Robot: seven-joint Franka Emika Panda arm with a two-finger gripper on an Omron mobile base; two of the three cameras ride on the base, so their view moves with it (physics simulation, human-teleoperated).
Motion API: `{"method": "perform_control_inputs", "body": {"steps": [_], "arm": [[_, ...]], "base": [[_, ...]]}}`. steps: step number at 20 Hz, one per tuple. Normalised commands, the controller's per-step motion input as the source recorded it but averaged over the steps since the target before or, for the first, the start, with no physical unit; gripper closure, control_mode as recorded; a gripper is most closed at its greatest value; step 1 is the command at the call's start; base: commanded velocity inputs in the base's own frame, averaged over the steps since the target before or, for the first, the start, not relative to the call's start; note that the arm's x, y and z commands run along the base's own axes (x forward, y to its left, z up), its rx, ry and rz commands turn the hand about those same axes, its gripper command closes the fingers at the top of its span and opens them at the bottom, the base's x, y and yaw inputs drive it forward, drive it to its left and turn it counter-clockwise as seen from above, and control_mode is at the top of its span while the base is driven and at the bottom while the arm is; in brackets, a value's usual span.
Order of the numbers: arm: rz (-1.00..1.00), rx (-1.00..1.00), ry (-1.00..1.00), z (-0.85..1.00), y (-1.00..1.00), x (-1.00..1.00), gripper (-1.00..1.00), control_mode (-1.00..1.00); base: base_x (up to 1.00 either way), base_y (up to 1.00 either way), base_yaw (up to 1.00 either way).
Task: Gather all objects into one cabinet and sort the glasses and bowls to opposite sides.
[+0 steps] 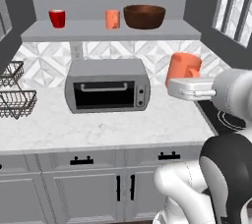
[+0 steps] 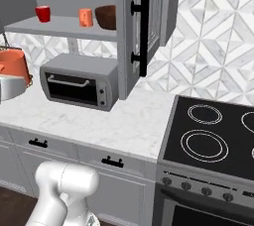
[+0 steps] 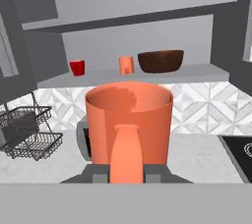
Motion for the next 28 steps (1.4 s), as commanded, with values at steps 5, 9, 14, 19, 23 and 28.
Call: {"method": "perform_control_inputs", "body": {"steps": [5,9,14,19,23,28], "arm": [[0.0,0.0,0.0,0.0,0.0,0.0,1.0,1.0],[0.0,0.0,0.0,0.0,0.0,0.0,1.0,1.0],[0.0,0.0,0.0,0.0,0.0,0.0,1.0,1.0],[0.0,0.0,0.0,0.0,0.0,0.0,1.0,1.0],[0.0,0.0,0.0,0.0,0.0,0.0,1.0,1.0],[0.0,0.0,0.0,0.0,0.0,0.0,1.0,1.0]], "base": [[0.74,0.34,-0.03],[0.43,0.59,0.0],[0.25,0.43,0.0],[0.43,-0.13,0.0],[0.64,-0.02,0.0],[0.33,0.22,-0.03]]}}
